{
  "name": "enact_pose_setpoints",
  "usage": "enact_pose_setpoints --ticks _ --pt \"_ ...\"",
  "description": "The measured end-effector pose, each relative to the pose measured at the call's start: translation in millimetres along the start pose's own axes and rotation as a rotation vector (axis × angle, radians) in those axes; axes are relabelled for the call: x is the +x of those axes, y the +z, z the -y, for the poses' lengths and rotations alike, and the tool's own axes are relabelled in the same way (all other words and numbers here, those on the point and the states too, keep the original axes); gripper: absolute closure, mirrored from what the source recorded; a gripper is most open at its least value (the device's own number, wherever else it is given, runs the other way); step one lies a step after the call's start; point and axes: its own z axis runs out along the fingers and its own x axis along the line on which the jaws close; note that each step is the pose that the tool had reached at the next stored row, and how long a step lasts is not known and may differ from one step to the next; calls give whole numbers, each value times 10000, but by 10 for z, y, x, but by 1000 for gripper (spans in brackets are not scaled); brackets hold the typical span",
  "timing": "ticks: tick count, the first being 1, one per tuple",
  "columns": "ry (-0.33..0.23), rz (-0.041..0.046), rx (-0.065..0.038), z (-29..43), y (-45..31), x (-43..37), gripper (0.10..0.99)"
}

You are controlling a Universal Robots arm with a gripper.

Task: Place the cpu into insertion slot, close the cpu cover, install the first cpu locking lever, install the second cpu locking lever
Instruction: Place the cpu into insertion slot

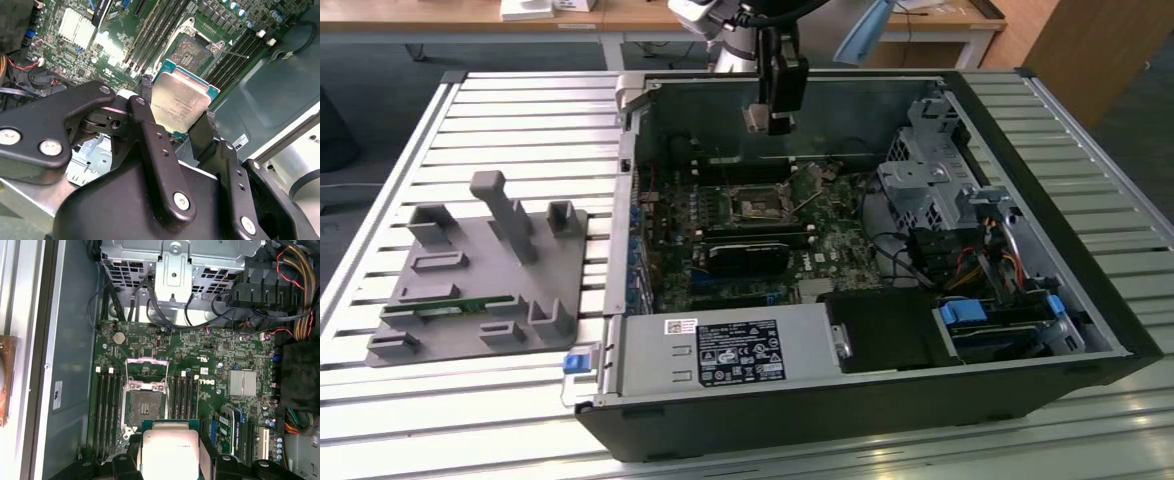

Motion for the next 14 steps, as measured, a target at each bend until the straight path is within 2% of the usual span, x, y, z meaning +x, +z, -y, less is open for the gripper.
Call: enact_pose_setpoints --ticks 14 --pt "20 8 21 1 10 1 545"
